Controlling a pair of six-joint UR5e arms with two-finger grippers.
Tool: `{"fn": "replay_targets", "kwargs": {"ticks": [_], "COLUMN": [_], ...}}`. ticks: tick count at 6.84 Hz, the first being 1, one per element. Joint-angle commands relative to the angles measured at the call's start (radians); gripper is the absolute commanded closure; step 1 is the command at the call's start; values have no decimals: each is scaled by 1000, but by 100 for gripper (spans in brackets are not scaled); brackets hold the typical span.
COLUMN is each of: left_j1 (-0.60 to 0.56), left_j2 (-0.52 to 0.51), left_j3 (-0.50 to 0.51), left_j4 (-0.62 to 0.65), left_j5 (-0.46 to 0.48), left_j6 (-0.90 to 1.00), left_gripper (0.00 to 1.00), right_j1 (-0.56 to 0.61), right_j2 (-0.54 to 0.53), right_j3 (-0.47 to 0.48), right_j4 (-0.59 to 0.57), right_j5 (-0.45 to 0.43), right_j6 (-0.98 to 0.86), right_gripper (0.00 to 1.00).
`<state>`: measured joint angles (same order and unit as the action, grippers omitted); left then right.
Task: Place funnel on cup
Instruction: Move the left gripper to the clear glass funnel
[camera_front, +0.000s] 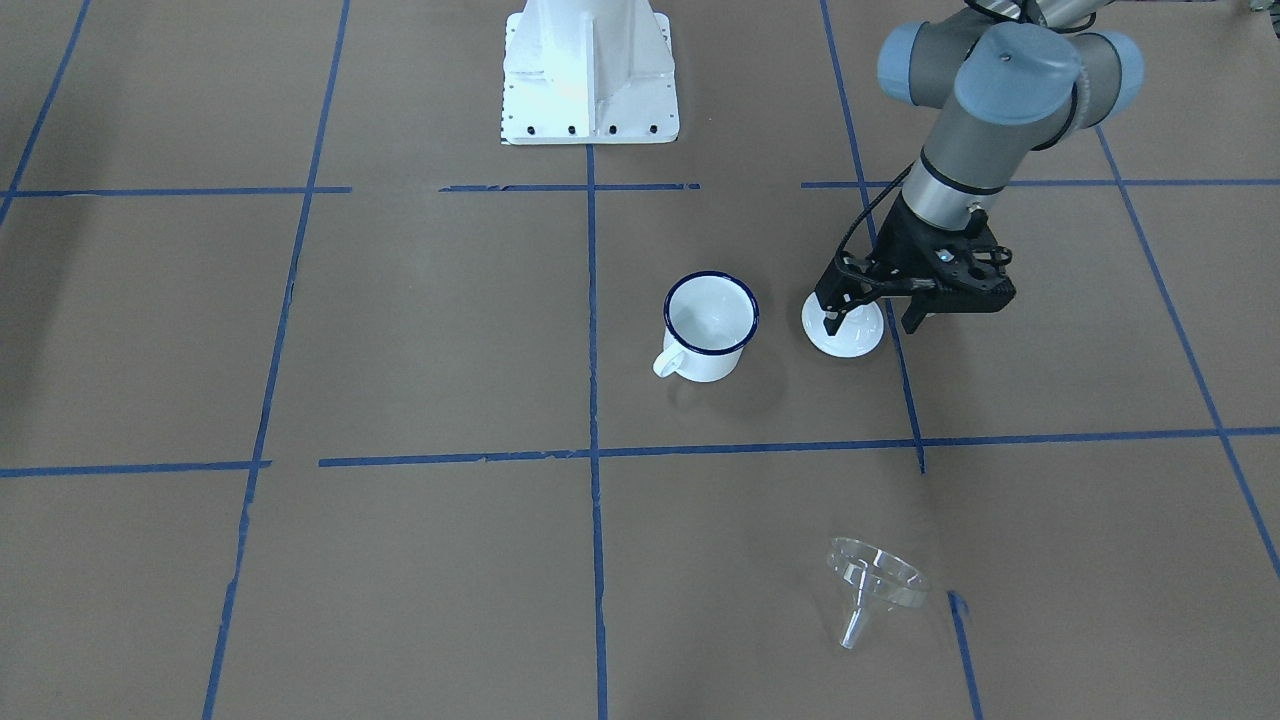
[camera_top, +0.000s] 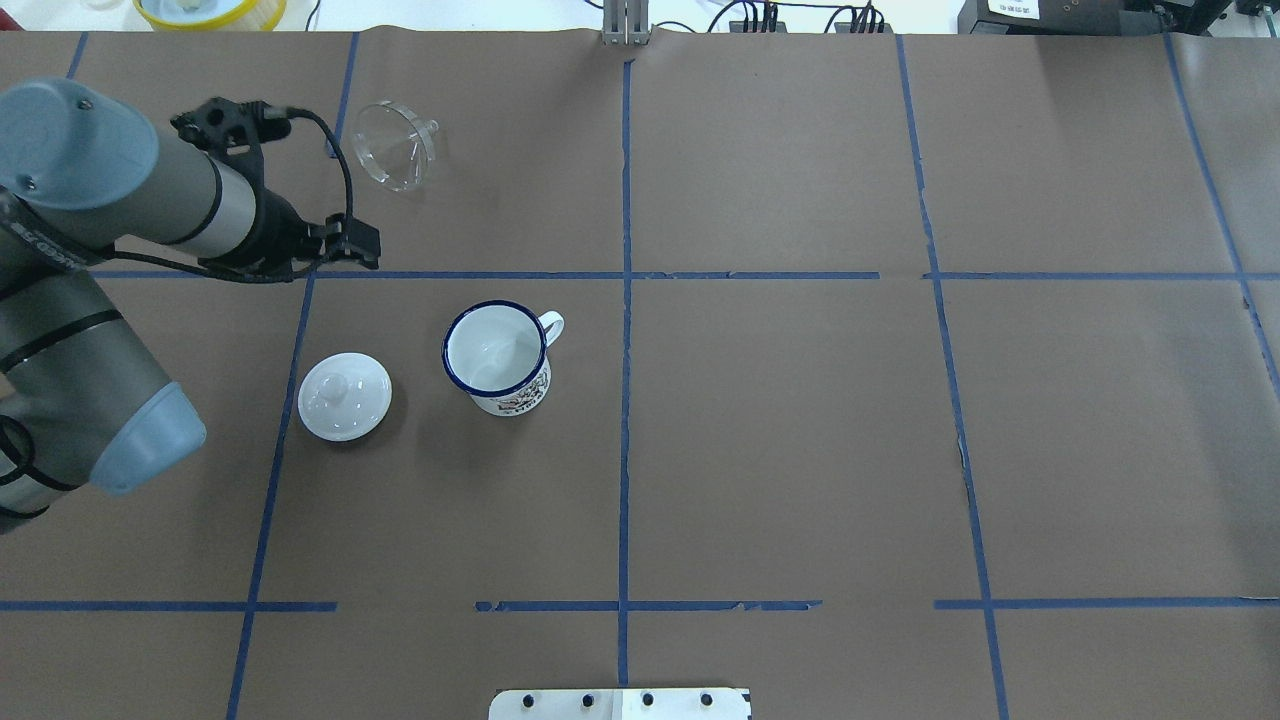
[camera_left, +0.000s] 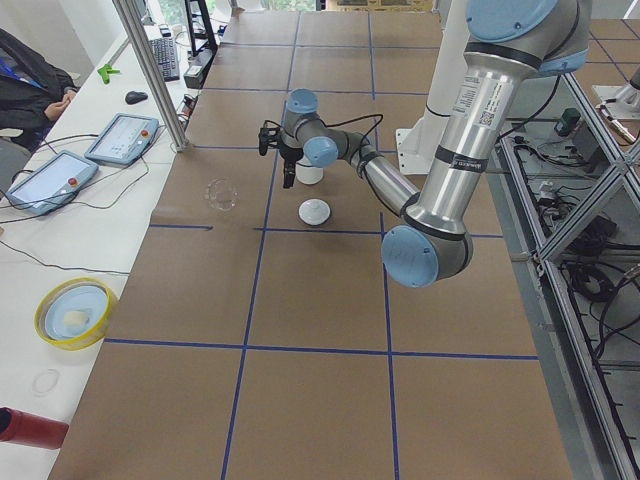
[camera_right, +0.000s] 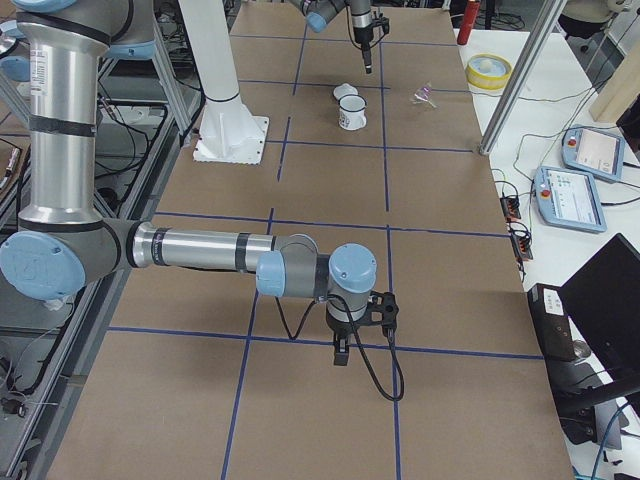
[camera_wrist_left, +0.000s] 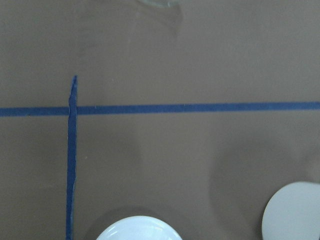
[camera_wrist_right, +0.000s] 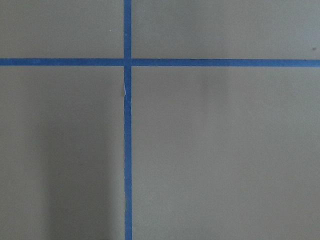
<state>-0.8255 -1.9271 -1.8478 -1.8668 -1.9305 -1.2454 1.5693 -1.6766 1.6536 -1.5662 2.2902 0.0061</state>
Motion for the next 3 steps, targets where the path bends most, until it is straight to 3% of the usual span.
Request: {"fn": "replay_targets", "kwargs": {"ticks": [1, 3], "left_j1": [-27, -23], "left_j2": [-10, -19], "left_j3": [95, 319], "left_j4": [-319, -690], "left_j5": [137, 227], "left_j6": [-429, -796], "left_gripper": [0, 0], "right_j1": [0, 0], "right_j2": [0, 0], "right_j3": [0, 0], "right_j4": [0, 0], "right_j5": [0, 0], "right_j6": [0, 0], "right_gripper": [0, 0]}}
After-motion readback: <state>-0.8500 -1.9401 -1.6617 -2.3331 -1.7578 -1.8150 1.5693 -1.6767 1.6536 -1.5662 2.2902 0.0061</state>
